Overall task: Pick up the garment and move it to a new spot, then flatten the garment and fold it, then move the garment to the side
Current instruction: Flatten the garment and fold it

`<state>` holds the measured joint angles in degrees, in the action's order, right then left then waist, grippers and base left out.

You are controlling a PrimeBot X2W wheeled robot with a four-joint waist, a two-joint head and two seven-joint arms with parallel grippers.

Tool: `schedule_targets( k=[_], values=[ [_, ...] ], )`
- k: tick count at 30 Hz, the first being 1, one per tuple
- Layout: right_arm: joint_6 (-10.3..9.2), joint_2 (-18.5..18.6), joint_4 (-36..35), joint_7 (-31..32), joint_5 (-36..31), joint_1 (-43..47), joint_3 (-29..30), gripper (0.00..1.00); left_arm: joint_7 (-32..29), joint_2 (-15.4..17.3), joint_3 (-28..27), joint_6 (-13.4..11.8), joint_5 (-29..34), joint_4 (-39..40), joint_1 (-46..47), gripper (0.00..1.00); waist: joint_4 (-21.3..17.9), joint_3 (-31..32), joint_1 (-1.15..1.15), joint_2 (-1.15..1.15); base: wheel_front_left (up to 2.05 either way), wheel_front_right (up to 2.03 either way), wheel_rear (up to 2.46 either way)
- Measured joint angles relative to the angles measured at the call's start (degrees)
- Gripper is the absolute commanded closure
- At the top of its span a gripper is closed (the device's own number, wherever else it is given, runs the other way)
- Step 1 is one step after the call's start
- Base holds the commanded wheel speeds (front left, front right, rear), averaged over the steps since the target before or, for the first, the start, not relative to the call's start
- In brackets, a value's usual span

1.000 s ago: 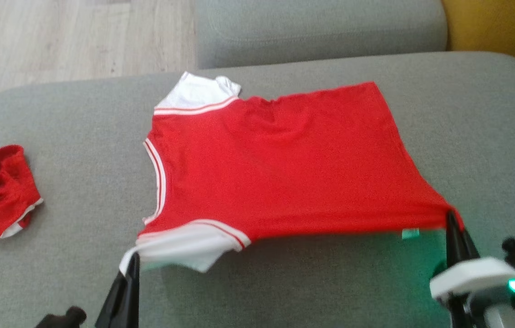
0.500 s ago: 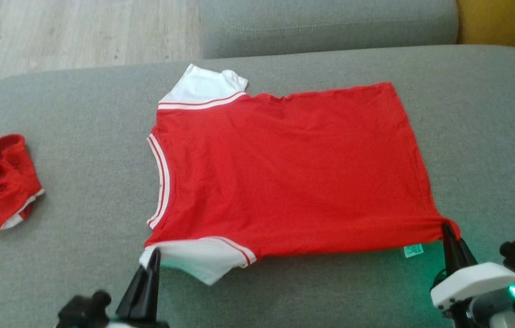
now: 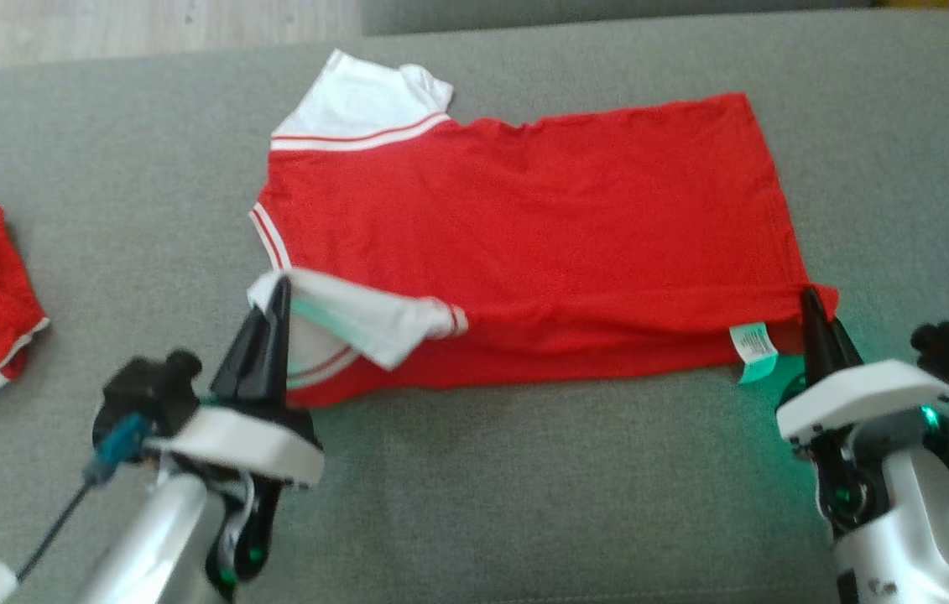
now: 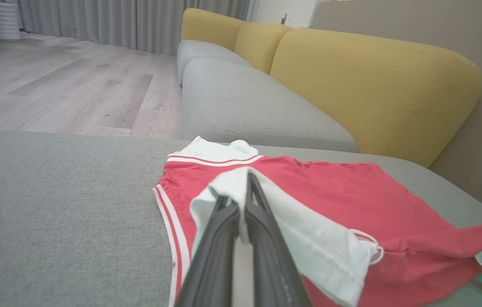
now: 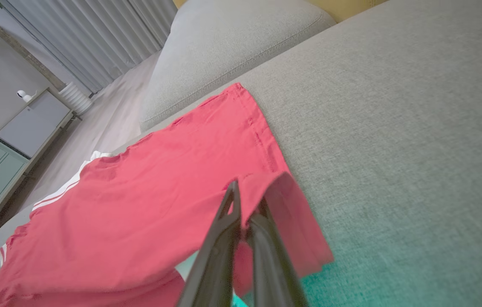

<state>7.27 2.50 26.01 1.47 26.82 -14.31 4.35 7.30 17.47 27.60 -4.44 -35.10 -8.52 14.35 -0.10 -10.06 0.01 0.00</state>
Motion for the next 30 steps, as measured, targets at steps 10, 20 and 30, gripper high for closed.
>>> schedule_targets(
  k=[10,20,30],
  values=[
    [0.00,0.08,8.44,-3.00,-0.01,-7.67,-1.14,1.00,2.59,-2.24,-0.30,2.93,0.04,-11.96,9.28,1.00,-0.61,-4.37,0.00,0.00,0.00,0.00,0.00],
    [0.00,0.14,11.81,-9.20,0.58,-11.28,-4.14,0.00,5.75,-4.15,-1.43,3.44,0.36,-18.25,12.36,0.00,-1.02,-4.65,-0.01,0.00,0.00,0.00,0.00],
    [0.00,0.18,11.07,-13.58,-1.97,-10.28,-3.25,0.00,6.50,-4.71,-1.85,3.48,0.33,-14.92,6.75,0.00,-0.55,-1.54,-0.02,0.00,0.00,0.00,0.00]
  ],
)
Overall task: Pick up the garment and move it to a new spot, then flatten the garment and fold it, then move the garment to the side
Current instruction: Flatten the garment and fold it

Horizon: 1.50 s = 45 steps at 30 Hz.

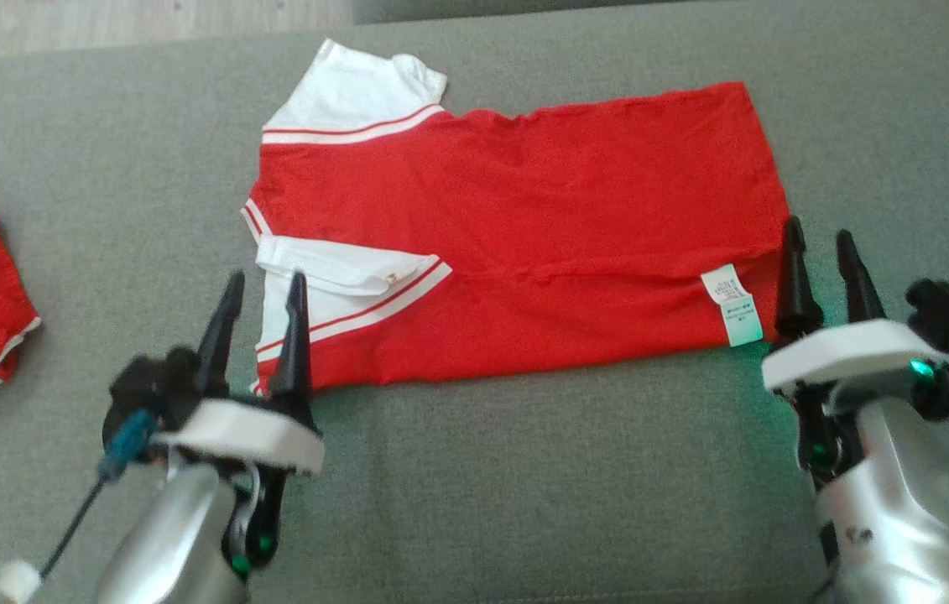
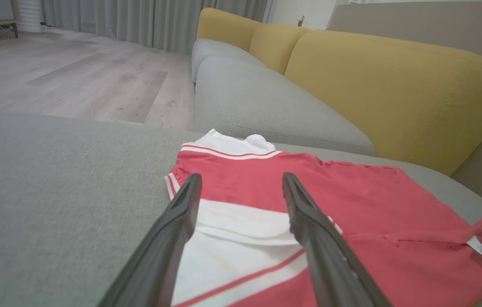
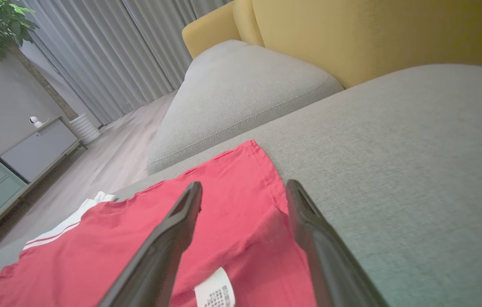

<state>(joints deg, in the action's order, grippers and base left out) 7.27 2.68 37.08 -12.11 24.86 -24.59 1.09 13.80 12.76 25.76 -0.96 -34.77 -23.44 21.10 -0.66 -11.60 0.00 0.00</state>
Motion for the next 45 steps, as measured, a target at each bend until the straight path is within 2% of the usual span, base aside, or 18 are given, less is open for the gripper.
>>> schedule_targets(
  k=[4,8,12,20,30,34,39,45],
  values=[
    [0.00,0.00,-2.61,-0.10,-5.17,3.72,2.99,0.00,-1.00,0.77,0.03,-0.20,-1.08,3.48,-5.56,0.00,0.39,1.80,0.00,0.00,0.00,0.00,0.00],
    [0.00,-0.01,-6.28,0.59,-8.54,8.34,4.99,0.00,-6.30,2.65,-0.02,-2.74,-2.93,6.41,-10.45,0.00,0.93,3.67,-0.01,0.00,0.00,0.00,0.00],
    [0.00,-0.05,-11.47,3.56,-9.15,12.27,5.22,0.00,-12.47,3.49,-0.19,-5.42,-5.68,8.76,-14.95,0.00,1.09,4.86,-0.01,0.00,0.00,0.00,0.00],
    [0.00,-0.10,-17.18,7.20,-9.33,13.57,5.32,0.00,-16.59,3.52,-0.25,-7.19,-7.15,9.27,-14.70,0.00,0.01,2.83,0.00,0.00,0.00,0.00,0.00],
    [0.00,-0.10,-18.94,10.06,-10.24,13.57,6.47,0.00,-18.92,1.83,-1.07,-7.22,-9.58,5.10,-10.77,0.00,-0.37,0.16,0.00,0.00,0.00,0.00,0.00],
    [0.00,-0.10,-17.11,11.25,-11.00,13.41,6.60,0.00,-18.94,0.89,-0.86,-6.60,-10.12,4.07,-10.24,0.52,-0.13,-0.44,0.00,0.00,0.00,0.00,0.00],
    [0.00,-0.10,-11.78,13.22,-11.90,12.21,7.04,0.00,-18.71,-0.11,0.09,-6.00,-10.12,3.28,-9.15,1.00,0.52,-0.89,0.01,0.00,0.00,0.00,0.00],
    [0.00,-0.10,-5.70,13.72,-12.02,8.46,7.14,0.00,-15.17,-0.78,0.16,-5.58,-9.36,2.97,-8.26,1.00,1.26,-1.12,0.01,0.00,0.00,0.00,0.00]
  ],
)
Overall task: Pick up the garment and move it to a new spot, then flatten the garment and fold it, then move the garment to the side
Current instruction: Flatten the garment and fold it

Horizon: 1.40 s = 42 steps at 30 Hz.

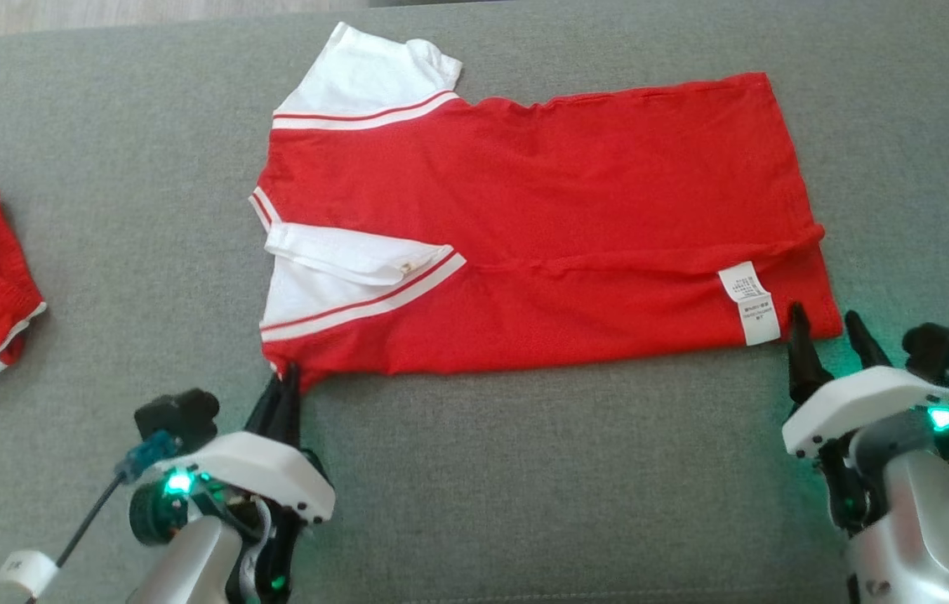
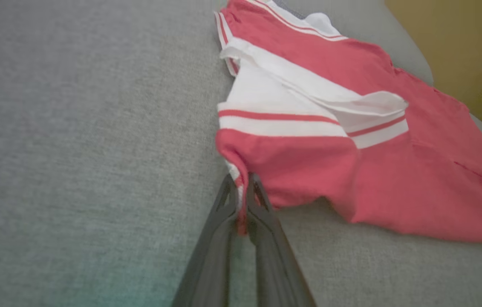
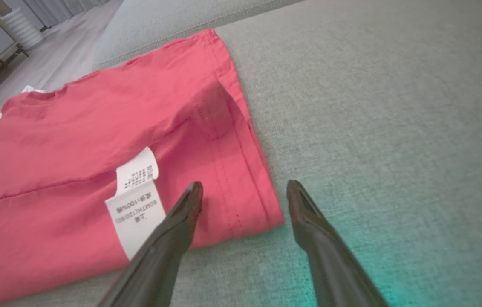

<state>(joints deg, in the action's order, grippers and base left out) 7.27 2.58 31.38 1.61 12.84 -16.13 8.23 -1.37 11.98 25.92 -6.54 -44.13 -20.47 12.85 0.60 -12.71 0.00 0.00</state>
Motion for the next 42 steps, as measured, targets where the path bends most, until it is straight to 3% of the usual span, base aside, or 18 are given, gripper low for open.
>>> schedule_targets(
  k=[1,3,7,9,17,23,29,38,39,40,41,42],
  values=[
    [0.00,0.00,1.20,0.05,0.05,-0.59,0.07,0.11,0.46,0.01,-0.07,0.00,0.11,0.02,0.23,1.00,0.09,0.03,0.00,0.00,0.00,0.00,0.00],
    [0.00,0.01,3.71,0.78,0.22,-1.65,0.23,0.43,0.92,0.02,-0.07,0.00,0.33,0.23,0.47,1.00,0.27,0.19,0.00,0.00,0.00,0.00,0.00],
    [0.00,0.07,7.34,1.42,0.85,-3.59,0.97,0.78,1.49,0.35,-0.08,0.01,0.43,1.38,0.97,1.00,0.79,0.85,0.00,0.00,0.00,0.00,0.00],
    [0.00,0.07,7.92,1.43,1.52,-4.04,1.01,1.00,1.53,0.49,-0.09,0.00,0.63,1.88,0.96,1.00,0.89,1.06,0.00,0.00,0.00,0.00,0.00],
    [0.00,0.04,7.27,1.47,6.22,-4.50,0.90,1.00,1.36,4.35,-0.45,-0.60,1.91,8.11,0.86,1.00,0.93,3.60,0.00,0.00,0.00,0.00,0.00],
    [0.00,0.04,-2.85,6.77,7.34,-2.74,1.27,1.00,-2.50,9.12,-0.40,-2.27,2.96,17.61,-2.28,1.00,0.02,5.55,0.00,0.00,0.00,0.00,0.00],
    [0.00,-0.03,-11.58,14.17,7.32,8.25,2.63,1.00,-7.95,13.37,1.55,-4.16,2.96,25.05,-11.89,1.00,-0.73,5.88,-0.01,0.00,0.00,0.00,0.00],
    [0.00,-0.21,-16.10,16.05,8.47,14.82,3.03,1.00,-9.05,14.13,2.43,-5.94,2.83,27.28,-17.27,1.00,-1.11,5.12,-0.01,0.00,0.00,0.00,0.00],
    [0.00,-0.21,-16.25,16.03,8.67,14.85,3.02,0.89,-8.96,14.05,2.47,-6.09,2.83,26.96,-17.48,1.00,-1.12,5.14,-0.01,0.00,0.00,0.00,0.00],
    [0.00,-0.21,-16.33,15.95,8.89,14.99,3.02,0.46,-8.56,13.99,2.49,-6.09,2.83,26.49,-17.72,1.00,-1.14,5.16,-0.01,0.00,0.00,0.00,0.00],
    [0.00,-0.21,-16.39,15.75,8.92,15.24,3.02,0.00,-8.17,13.89,2.50,-6.09,2.83,25.98,-17.90,0.83,-1.16,5.18,-0.01,0.00,0.00,0.00,0.00],
    [0.00,-0.21,-16.45,15.49,8.92,15.71,3.02,0.00,-7.80,13.82,2.50,-6.06,2.83,25.48,-17.97,0.51,-1.18,5.21,-0.01,0.00,0.00,0.00,0.00]
  ],
)
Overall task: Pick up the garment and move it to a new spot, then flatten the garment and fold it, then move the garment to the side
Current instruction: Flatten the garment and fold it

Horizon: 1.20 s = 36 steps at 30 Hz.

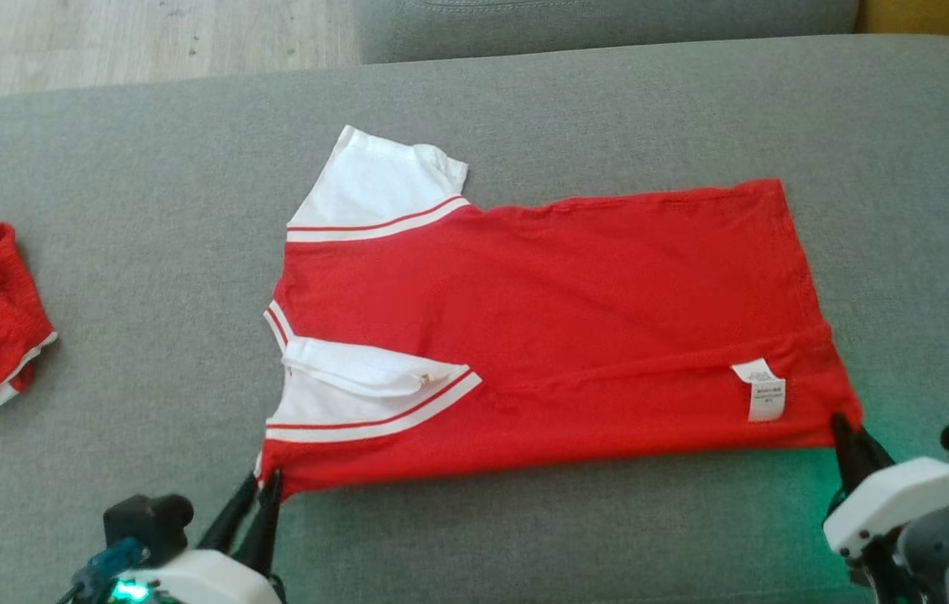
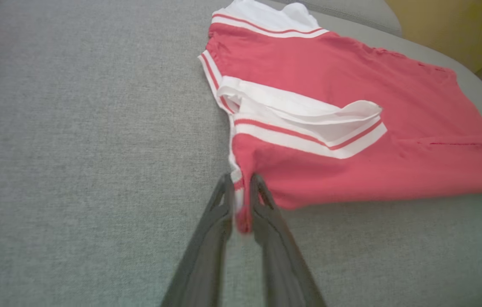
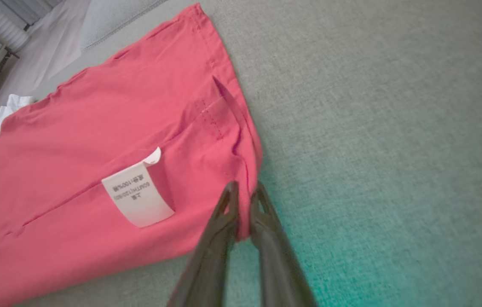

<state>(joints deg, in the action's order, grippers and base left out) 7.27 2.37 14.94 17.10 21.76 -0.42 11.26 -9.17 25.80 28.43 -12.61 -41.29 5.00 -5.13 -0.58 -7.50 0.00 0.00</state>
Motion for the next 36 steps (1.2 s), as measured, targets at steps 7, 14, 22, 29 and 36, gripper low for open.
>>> schedule_targets(
  k=[7,14,22,29,36],
  values=[
    [0.00,-0.01,-1.92,-1.48,0.00,1.99,0.77,0.00,0.67,0.59,-0.16,0.10,0.12,-1.14,0.35,0.00,-0.29,0.04,0.00,0.00,0.00,0.00,0.00],
    [0.00,-0.01,-7.03,-2.08,-0.70,0.42,0.69,0.00,-3.69,5.97,-1.89,1.63,3.72,2.77,11.78,0.00,-1.10,-1.64,0.00,0.00,0.00,0.00,0.00],
    [0.00,0.04,-11.90,-1.65,-2.71,-12.20,-4.65,0.00,-14.02,9.98,-2.71,9.29,6.56,-1.01,41.66,0.00,-3.90,-8.15,0.02,0.00,0.00,0.00,0.00],
    [0.00,0.15,-12.54,-1.71,-3.01,-19.30,-8.99,0.00,-19.73,9.39,-1.24,15.01,5.60,-13.72,53.94,0.00,-7.71,-15.58,0.02,0.00,0.00,0.00,0.00],
    [0.00,0.20,-12.77,-3.59,-2.34,-22.73,-11.84,0.00,-21.12,9.54,-0.22,16.78,5.92,-22.15,57.92,0.00,-11.14,-21.75,0.03,0.00,0.00,0.00,0.00]
  ],
)
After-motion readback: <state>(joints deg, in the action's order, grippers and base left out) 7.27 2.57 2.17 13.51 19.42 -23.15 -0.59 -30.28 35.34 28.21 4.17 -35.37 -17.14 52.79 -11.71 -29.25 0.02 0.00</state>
